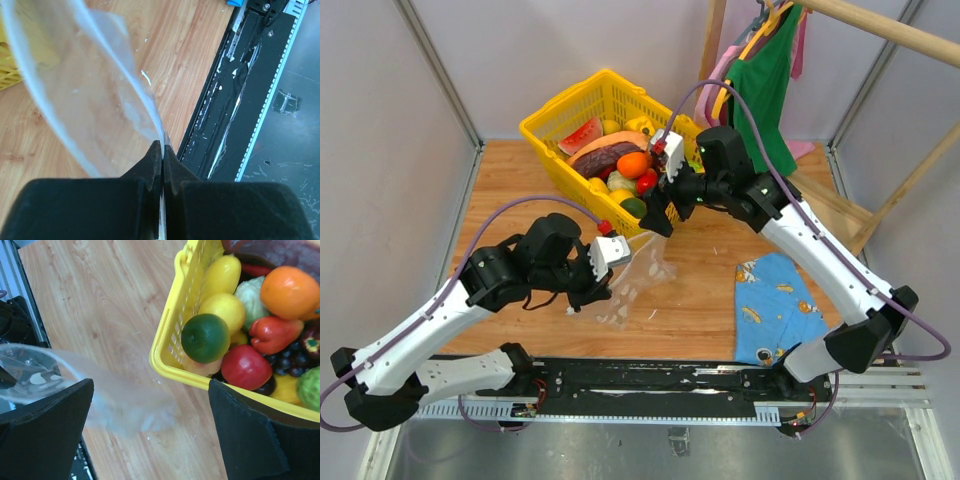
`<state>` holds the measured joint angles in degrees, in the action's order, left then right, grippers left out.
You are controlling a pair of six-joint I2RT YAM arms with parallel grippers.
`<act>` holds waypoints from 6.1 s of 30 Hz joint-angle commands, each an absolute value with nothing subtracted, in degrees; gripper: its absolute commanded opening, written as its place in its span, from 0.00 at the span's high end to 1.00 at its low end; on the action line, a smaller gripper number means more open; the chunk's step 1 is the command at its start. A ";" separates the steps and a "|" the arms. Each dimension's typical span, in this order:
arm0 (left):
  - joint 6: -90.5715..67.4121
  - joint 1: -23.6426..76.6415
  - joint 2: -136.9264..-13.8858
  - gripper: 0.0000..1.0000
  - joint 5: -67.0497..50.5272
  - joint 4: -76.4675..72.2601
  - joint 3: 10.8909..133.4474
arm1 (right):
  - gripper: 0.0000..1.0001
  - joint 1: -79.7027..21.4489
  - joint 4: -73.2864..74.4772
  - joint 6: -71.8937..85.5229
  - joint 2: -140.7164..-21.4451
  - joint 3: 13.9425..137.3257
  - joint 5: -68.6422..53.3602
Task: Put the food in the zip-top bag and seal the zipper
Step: Pick up the zipper food storage bag at the center of the board, then open the zipper of the food storage bag, then pick up the fake fruit from the bin.
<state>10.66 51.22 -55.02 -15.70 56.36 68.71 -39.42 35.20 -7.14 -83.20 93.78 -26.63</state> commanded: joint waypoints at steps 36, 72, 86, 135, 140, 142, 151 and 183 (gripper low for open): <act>11.39 51.94 -59.61 0.86 -6.82 46.65 69.20 | 0.99 -43.51 54.68 -8.87 -87.07 96.04 -29.73; -64.65 51.94 -50.06 0.22 31.48 45.78 65.08 | 0.99 -51.05 6.98 22.77 -72.29 66.71 3.63; -67.28 51.94 -54.28 0.33 31.07 30.44 58.43 | 0.99 -51.48 3.24 24.78 -72.15 63.31 -0.83; -47.88 51.15 -62.22 1.00 27.92 77.97 85.72 | 0.99 -50.89 30.21 16.64 -84.42 81.61 15.14; -48.19 51.15 -61.59 1.00 29.82 78.05 86.46 | 0.99 -50.20 32.13 15.54 -84.49 81.24 15.74; -48.02 51.15 -61.87 1.00 30.49 77.48 86.66 | 0.99 -49.90 32.42 15.09 -84.79 81.45 15.43; -45.96 51.15 -62.39 1.00 28.12 66.58 83.96 | 0.71 -49.54 26.20 9.71 -84.45 83.62 1.84; -51.47 50.28 -69.51 1.00 33.42 74.33 84.46 | 0.05 -36.56 13.90 3.51 -102.98 99.24 -3.43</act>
